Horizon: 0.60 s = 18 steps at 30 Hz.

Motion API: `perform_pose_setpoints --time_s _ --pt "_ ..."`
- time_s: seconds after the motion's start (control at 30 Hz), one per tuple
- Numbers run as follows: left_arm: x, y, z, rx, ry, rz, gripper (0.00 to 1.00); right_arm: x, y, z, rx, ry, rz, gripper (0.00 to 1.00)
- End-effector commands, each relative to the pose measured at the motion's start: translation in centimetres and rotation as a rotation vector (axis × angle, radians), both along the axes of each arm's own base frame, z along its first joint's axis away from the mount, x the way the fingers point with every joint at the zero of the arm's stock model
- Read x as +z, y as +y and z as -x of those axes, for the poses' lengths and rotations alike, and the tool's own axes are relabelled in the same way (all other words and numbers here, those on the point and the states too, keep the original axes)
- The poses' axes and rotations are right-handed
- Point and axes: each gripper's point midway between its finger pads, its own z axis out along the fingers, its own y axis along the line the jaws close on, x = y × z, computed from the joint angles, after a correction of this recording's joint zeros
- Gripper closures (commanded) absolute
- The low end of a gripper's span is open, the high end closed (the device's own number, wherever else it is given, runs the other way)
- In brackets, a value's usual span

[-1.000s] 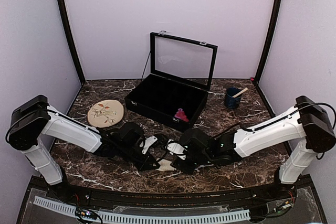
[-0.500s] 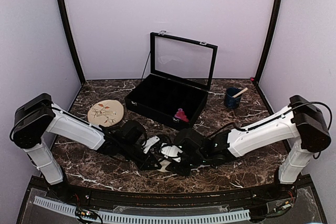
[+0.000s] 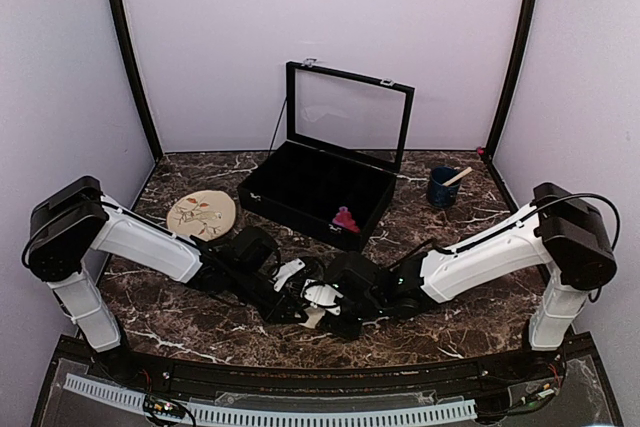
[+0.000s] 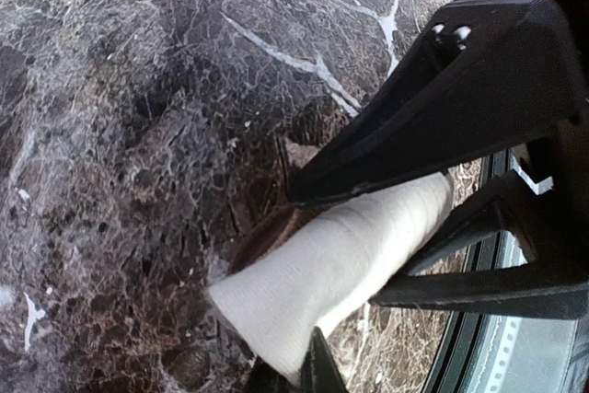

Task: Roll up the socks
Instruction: Pick up the sock from the center of the board.

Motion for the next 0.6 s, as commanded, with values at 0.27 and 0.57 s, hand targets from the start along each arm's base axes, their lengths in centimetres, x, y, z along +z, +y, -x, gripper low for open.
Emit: perform_pose_setpoints --time_s 0.27,0.57 --pt "-4.4 4.2 1.9 0.024 0.114 -0.211 1.0 -0.7 1.1 0.6 0.038 0.019 0.004 0.81" --pt "-5.3 6.1 0.8 0.155 0.086 -0.3 0.88 0.7 1.5 0.9 0.033 0.049 -0.032 1.0"
